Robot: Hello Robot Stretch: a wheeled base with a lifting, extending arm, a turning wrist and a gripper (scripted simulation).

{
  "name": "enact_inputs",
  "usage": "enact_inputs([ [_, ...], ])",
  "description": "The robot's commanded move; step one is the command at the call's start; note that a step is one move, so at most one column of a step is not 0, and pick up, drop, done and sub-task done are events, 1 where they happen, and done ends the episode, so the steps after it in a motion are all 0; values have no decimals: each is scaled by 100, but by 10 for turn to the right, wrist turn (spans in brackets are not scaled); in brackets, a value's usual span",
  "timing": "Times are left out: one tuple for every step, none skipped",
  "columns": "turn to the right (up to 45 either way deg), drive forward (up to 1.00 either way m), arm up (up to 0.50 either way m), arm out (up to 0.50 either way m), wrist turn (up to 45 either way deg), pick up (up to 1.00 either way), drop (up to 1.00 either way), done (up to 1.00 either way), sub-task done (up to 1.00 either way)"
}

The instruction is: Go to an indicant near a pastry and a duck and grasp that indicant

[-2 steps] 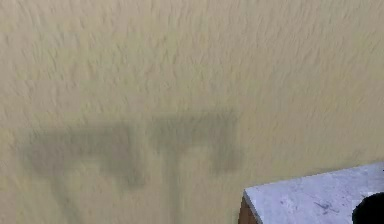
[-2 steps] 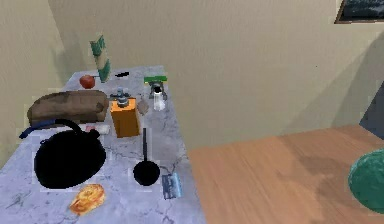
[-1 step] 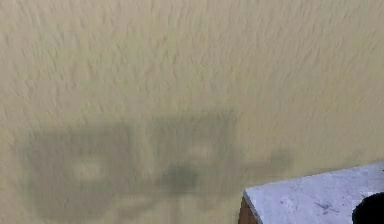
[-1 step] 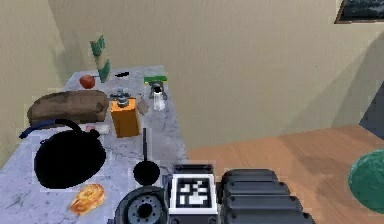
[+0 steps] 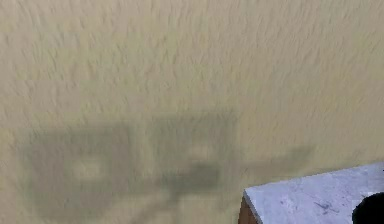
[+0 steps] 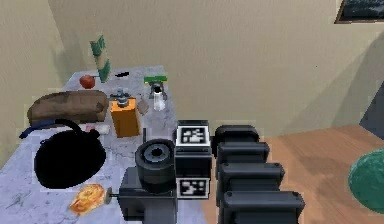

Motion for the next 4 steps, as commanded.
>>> enact_inputs([
  [0, 0, 0, 0, 450, 0, 0, 0, 0],
  [0, 0, 0, 0, 450, 0, 0, 0, 0],
  [0, 0, 0, 0, 450, 0, 0, 0, 0],
  [0, 0, 0, 0, 300, 0, 0, 0, 0],
])
